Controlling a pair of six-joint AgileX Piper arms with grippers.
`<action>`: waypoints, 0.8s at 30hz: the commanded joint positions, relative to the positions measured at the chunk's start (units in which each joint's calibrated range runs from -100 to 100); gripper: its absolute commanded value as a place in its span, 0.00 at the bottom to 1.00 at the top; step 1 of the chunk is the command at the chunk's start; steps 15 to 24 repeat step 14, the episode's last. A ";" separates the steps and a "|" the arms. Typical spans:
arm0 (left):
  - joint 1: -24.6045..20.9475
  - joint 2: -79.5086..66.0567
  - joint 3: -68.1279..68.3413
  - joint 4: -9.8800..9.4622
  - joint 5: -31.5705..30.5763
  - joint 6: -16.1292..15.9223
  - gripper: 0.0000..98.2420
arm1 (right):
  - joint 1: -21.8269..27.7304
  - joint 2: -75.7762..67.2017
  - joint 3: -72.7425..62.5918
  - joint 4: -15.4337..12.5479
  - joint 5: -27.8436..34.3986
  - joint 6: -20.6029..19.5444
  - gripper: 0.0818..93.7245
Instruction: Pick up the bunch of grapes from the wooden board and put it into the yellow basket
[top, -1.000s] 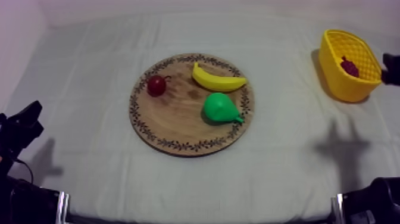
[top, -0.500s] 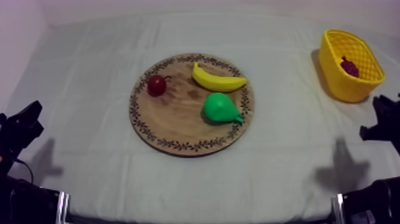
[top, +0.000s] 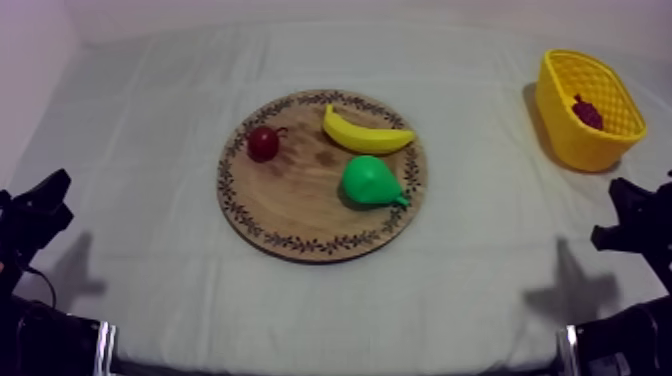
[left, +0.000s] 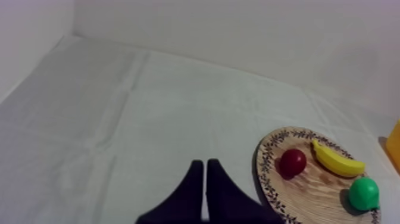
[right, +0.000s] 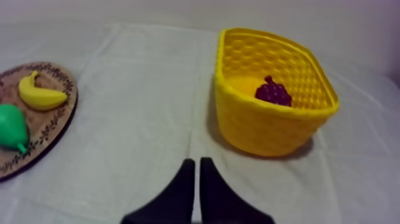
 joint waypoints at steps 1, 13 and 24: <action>-0.01 0.00 -0.04 -0.04 -0.03 0.02 0.00 | -0.35 0.00 0.01 -0.51 0.58 4.58 0.01; -0.01 0.00 -0.04 -0.04 -0.03 0.02 0.00 | -1.47 0.00 -0.10 -3.26 2.49 8.29 0.01; -0.01 0.00 -0.04 -0.04 -0.03 0.02 0.00 | -1.48 0.00 -0.10 -3.27 2.50 8.36 0.01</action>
